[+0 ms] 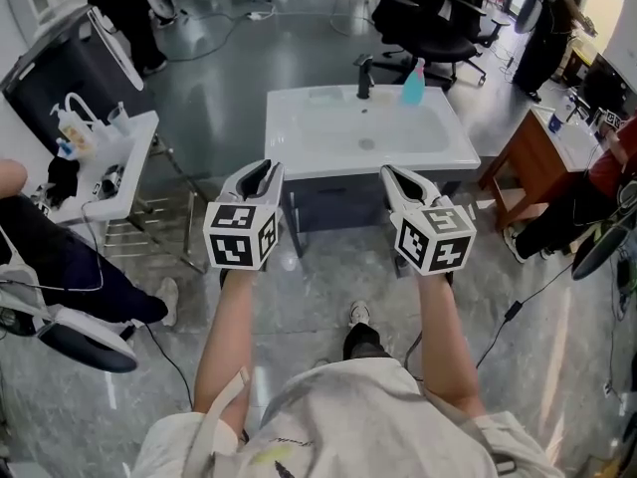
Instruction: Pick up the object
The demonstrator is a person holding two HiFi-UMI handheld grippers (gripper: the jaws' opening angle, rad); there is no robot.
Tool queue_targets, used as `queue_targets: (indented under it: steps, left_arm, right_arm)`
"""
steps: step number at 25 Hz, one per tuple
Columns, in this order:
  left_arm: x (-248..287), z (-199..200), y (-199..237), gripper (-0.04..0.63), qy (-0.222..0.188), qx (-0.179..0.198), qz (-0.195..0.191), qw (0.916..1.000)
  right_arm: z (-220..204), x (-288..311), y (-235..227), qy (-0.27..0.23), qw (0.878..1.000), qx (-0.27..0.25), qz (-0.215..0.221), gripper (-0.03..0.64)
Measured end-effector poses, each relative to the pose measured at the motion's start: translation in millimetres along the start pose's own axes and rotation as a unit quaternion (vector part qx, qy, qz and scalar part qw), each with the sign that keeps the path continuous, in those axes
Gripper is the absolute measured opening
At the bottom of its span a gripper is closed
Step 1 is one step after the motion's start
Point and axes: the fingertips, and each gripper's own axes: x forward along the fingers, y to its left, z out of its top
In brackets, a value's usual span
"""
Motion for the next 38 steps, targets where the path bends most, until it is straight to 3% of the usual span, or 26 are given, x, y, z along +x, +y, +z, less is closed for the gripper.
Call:
queue_targets:
  steps: [17, 38]
  left_arm:
    - [133, 17, 20, 0.126, 0.011, -0.006, 0.032, 0.9994]
    - [228, 30, 18, 0.175, 0.031, -0.004, 0.063, 0.9975]
  right_arm:
    - [18, 104, -104, 0.007, 0.999, 0.006, 0.034, 0.003]
    - [32, 173, -185, 0.012, 0.997, 0.013, 0.074, 0.003]
